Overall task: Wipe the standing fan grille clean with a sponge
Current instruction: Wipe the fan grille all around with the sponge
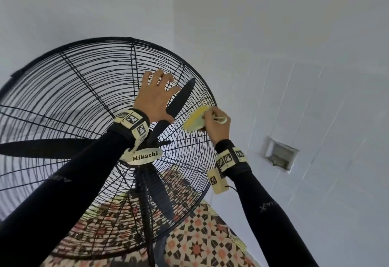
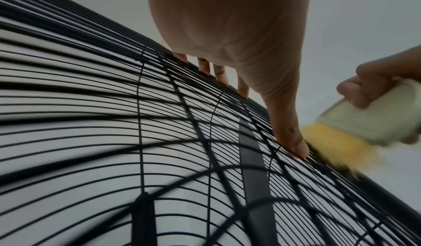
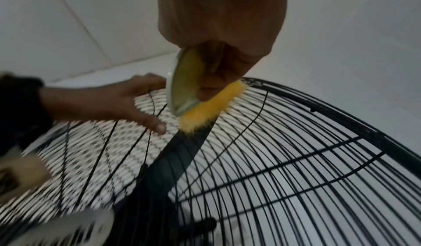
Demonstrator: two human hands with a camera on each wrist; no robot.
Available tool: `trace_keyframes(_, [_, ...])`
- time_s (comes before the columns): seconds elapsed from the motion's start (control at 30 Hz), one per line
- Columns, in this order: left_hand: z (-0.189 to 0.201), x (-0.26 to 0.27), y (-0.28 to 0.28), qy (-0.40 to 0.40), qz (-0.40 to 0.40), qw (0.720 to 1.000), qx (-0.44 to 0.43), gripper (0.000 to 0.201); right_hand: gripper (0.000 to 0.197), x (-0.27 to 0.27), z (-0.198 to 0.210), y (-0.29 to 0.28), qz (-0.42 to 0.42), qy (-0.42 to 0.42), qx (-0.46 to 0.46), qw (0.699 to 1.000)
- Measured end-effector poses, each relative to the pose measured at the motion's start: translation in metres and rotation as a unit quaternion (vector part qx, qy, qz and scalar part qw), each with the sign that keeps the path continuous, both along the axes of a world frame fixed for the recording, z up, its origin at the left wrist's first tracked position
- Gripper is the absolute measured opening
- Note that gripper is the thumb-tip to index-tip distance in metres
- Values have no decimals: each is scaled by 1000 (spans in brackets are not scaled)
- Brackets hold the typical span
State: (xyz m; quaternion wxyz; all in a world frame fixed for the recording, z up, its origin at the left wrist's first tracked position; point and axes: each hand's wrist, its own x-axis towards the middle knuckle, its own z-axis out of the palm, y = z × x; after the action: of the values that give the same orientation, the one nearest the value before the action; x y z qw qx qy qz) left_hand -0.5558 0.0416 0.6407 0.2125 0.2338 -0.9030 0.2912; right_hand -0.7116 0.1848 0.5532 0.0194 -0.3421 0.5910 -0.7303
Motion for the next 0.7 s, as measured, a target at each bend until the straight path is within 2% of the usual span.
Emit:
trace_keyframes(0.1, [-1, -2, 3, -4, -3, 1000, -2, 112, 16, -5, 1, 2, -139, -36, -78, 986])
trace_keyframes(0.13, [0, -2, 5, -3, -3, 1000, -2, 112, 13, -1, -2, -1, -142, -48, -81, 985])
trace_keyframes(0.27, [1, 2, 3, 5, -6, 1000, 7, 111, 13, 40, -17, -5, 22, 56, 5, 998])
trace_keyframes(0.33, [2, 4, 3, -1, -9, 1000, 6, 111, 13, 36, -14, -5, 3, 57, -3, 998])
trace_keyframes(0.43, [1, 2, 6, -4, -7, 1000, 3, 110, 13, 21, -8, -3, -109, -26, -81, 990])
trace_keyframes(0.5, [1, 2, 8, -9, 1, 1000, 5, 111, 15, 27, -18, -4, -75, -15, -48, 996])
trace_keyframes(0.53, [1, 2, 8, -14, 5, 1000, 4, 111, 15, 36, -25, -5, -33, 20, -13, 999])
trace_keyframes(0.6, [4, 6, 6, -28, 6, 1000, -5, 112, 14, 48, -35, -1, 1, 97, 40, 995])
trace_keyframes(0.63, [4, 11, 5, -36, 3, 999, -13, 111, 13, 50, -34, 2, -5, 99, 38, 994])
trace_keyframes(0.7, [3, 25, 4, -42, 13, 999, -26, 112, 13, 48, -29, 2, -26, 25, -2, 999])
